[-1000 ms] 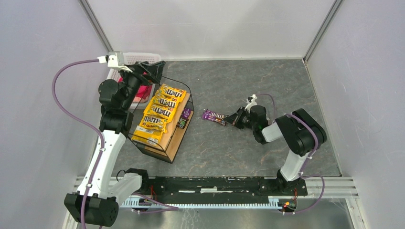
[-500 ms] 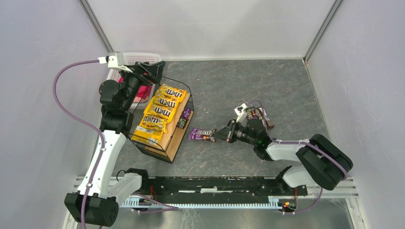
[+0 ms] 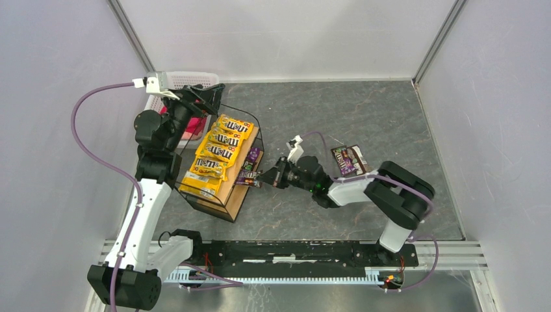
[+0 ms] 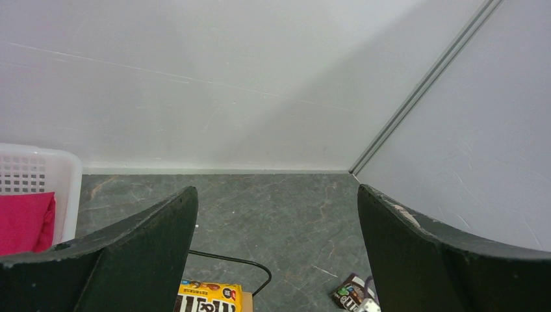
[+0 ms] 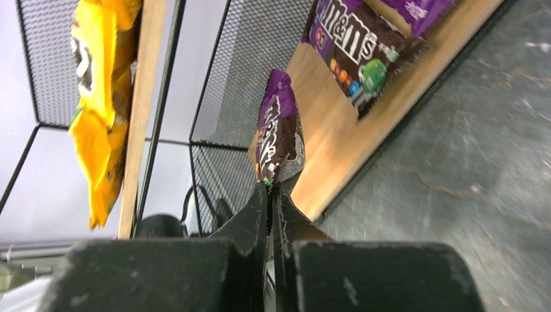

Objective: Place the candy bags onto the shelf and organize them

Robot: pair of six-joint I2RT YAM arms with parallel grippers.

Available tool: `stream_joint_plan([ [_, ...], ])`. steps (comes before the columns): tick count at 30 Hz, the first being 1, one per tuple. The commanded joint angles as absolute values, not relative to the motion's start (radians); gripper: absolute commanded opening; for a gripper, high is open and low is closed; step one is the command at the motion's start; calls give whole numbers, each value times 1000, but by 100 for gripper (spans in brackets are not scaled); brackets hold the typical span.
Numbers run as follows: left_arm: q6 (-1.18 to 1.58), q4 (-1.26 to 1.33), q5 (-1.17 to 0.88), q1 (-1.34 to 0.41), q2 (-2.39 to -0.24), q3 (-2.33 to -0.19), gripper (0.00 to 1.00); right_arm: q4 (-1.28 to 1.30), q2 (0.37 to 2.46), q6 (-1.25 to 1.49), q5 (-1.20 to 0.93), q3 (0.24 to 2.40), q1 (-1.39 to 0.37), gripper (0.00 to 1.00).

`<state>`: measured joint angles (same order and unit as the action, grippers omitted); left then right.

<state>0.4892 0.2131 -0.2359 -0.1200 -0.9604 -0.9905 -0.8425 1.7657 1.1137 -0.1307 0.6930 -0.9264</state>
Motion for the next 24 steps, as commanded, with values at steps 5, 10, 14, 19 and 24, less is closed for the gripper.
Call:
stream_joint_plan([
  [5,495,250,-233,-124,-949,-994,98,-910,1959,1179,60,894,-991,0],
  [10,505,250,-248,-120,-961,-997,98,-900,1996,1186,136,900,-1009,0],
  [14,523,255,-269,-110,-972,-1002,97,-893,1998,1191,176,883,-1014,0],
  [19,539,264,-287,-98,-983,-1001,97,-880,2008,1195,190,883,-1020,0],
  [24,540,265,-290,-97,-988,-1000,97,-885,2022,1197,176,887,-1022,0],
])
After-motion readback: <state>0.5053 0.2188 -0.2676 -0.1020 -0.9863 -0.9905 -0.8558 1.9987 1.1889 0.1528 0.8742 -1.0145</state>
